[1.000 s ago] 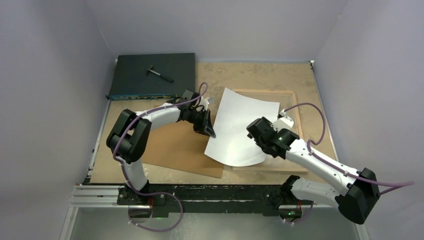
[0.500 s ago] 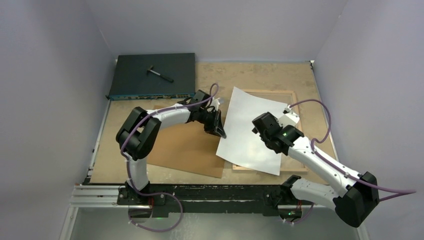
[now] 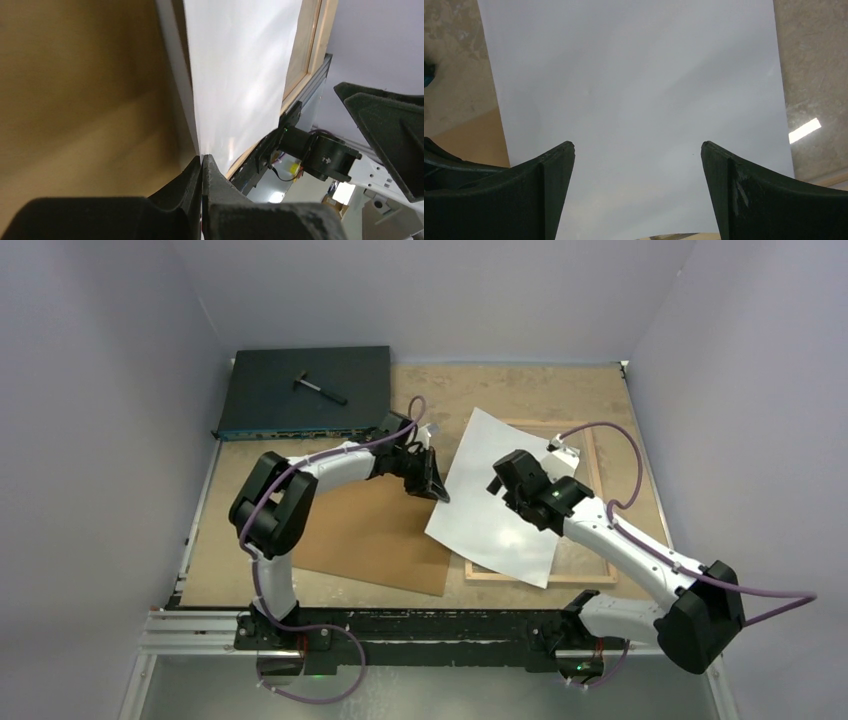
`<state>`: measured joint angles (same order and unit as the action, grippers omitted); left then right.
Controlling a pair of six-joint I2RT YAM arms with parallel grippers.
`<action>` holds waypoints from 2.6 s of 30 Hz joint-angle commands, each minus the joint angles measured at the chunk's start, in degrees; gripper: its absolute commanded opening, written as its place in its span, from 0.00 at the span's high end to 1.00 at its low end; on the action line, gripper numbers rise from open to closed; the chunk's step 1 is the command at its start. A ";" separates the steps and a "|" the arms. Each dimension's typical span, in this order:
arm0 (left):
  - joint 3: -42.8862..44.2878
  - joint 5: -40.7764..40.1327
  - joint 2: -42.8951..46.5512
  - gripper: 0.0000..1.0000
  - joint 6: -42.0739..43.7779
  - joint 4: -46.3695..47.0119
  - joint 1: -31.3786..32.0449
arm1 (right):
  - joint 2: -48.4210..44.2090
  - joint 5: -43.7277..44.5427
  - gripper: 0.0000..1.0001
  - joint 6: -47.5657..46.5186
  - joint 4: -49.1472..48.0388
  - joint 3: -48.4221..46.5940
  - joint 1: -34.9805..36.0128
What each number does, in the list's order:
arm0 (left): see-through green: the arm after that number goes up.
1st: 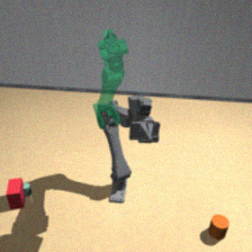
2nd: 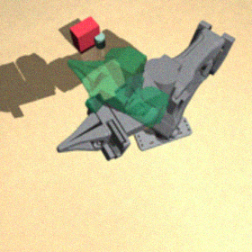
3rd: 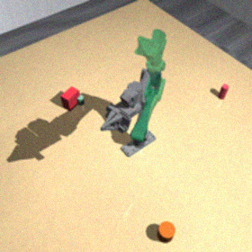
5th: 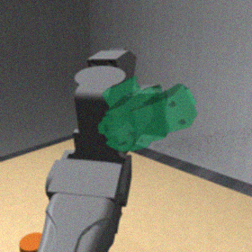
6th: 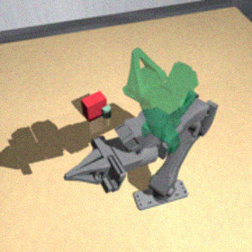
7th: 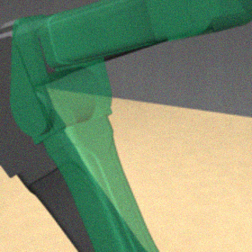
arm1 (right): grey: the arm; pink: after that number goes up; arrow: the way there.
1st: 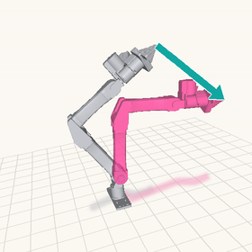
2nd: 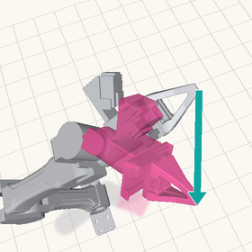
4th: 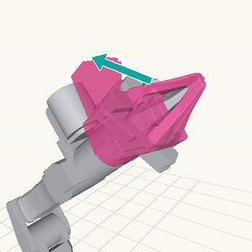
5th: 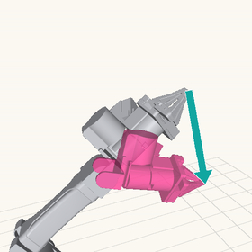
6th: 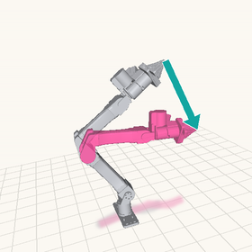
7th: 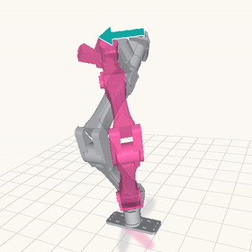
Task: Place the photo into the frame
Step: Adjust the photo frame item on the photo frame.
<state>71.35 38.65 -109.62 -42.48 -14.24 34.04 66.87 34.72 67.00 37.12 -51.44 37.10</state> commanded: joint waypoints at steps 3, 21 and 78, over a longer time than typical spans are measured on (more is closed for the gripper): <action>-3.47 -1.87 4.41 1.00 -0.73 2.53 -6.70 | 0.30 -3.53 0.01 -2.86 -5.70 -0.19 -0.18; -8.43 2.23 5.25 0.86 -1.85 9.29 4.62 | -3.56 -10.54 0.01 -0.80 -5.22 5.99 0.43; 2.15 -32.29 2.70 0.04 58.98 -2.31 12.50 | -1.43 -13.70 0.01 -11.08 -11.96 -1.23 -19.11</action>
<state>75.07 6.87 -105.89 15.62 -22.57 44.77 67.46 21.45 56.49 25.78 -53.10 19.99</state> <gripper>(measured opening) 0.949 0.987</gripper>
